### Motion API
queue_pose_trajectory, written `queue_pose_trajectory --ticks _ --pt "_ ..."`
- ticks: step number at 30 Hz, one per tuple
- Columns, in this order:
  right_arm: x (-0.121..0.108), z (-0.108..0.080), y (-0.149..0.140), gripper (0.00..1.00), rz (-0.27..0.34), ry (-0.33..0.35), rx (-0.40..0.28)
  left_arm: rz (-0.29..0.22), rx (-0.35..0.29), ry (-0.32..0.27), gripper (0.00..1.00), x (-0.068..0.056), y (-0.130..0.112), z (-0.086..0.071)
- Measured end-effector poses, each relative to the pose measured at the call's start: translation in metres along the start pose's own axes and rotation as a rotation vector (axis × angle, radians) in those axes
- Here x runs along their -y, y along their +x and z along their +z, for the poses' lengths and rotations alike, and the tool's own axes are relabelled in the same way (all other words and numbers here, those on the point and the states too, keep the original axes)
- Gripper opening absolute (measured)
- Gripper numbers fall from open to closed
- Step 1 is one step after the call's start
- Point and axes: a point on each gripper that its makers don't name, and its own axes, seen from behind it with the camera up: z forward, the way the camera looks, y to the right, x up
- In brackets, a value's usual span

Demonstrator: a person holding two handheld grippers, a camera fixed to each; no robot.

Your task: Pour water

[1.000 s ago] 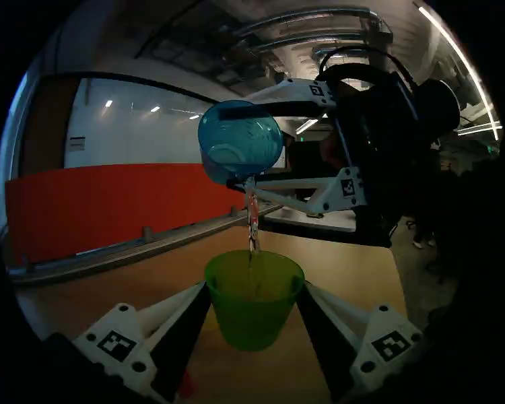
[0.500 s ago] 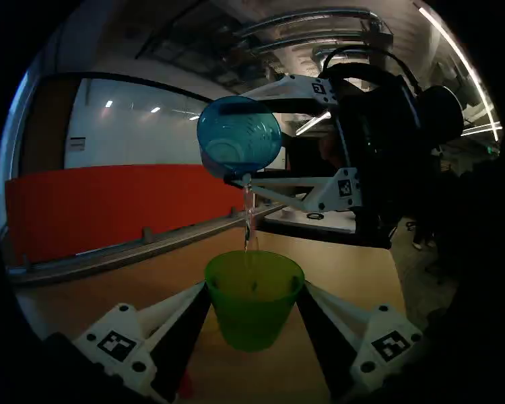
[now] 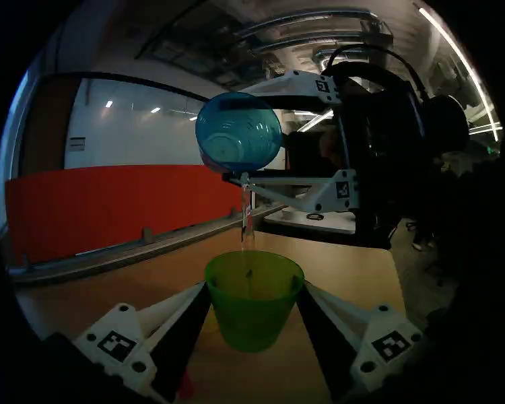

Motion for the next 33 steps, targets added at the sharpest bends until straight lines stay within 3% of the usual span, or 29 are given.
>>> queue_pose_trajectory --ticks 33 --pt "0.004 -0.008 0.016 0.89 -0.207 -0.028 -0.023 -0.012 -0.007 -0.001 0.85 0.001 0.003 0.005"
